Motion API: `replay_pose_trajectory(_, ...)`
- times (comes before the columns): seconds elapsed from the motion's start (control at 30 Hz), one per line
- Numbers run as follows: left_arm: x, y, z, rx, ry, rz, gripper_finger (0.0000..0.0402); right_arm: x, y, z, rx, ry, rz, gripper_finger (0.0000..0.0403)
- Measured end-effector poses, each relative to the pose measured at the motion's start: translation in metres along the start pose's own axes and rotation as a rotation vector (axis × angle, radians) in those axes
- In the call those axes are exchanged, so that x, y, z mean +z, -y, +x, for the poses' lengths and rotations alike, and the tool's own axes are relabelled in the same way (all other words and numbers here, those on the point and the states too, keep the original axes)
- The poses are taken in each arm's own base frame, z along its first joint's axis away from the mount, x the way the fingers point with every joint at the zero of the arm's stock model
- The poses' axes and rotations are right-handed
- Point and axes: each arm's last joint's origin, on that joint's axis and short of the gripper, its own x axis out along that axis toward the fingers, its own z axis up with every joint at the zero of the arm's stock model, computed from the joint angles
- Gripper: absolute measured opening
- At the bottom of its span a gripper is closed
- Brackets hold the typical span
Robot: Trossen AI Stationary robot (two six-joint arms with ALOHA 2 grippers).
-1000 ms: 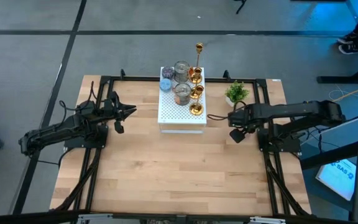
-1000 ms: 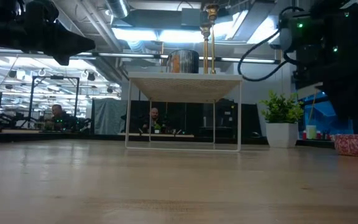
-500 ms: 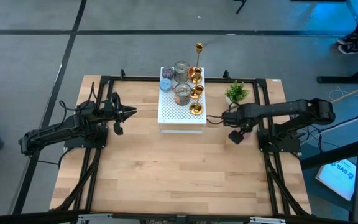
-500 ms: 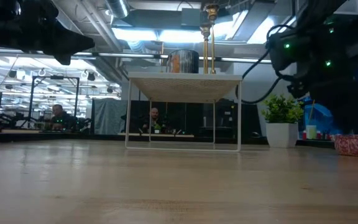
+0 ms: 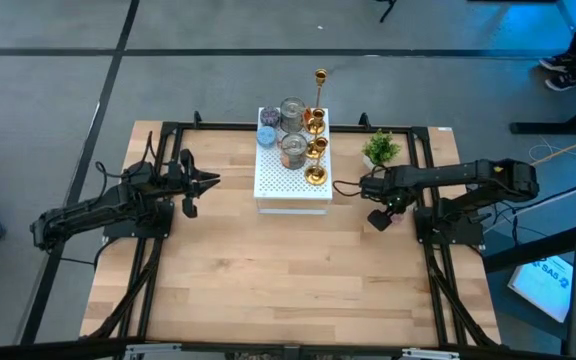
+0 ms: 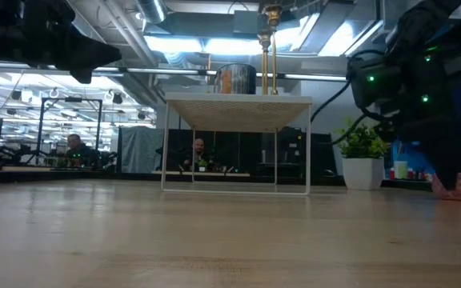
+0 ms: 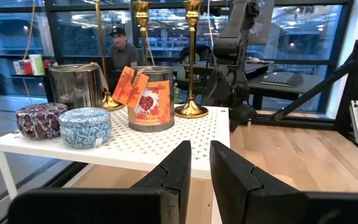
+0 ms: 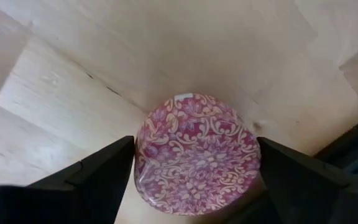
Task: Pick & Place candle stick holders
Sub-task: Put the pink patterned scented candle on the shelf
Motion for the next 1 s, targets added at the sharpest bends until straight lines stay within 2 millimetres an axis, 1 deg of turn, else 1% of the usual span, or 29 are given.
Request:
replay_pose_trajectory(0.23,0.0,0.0,0.0,0.0,0.0,-0.006,0.0052,0.0,-0.005,-0.001,0.038,0.017,-0.01,0.0301)
replay_pose_trajectory(0.4,0.001,0.0,0.0,0.001,0.006,0.008,0.0055,-0.006,-0.015,-0.001,0.081,-0.001,-0.053,0.0295)
replay_pose_trajectory(0.7,0.004,0.0,0.0,-0.001,0.037,0.002,0.0052,-0.029,-0.045,0.0,0.157,-0.01,-0.173,0.0298)
replay_pose_trajectory(0.83,0.005,0.001,0.0,-0.025,0.045,-0.017,0.0054,-0.038,-0.06,-0.001,0.204,0.03,-0.21,0.0298)
replay_pose_trajectory(1.0,0.005,0.001,0.0,-0.03,0.051,-0.044,0.0056,-0.045,-0.076,-0.002,0.284,0.097,-0.265,0.0298)
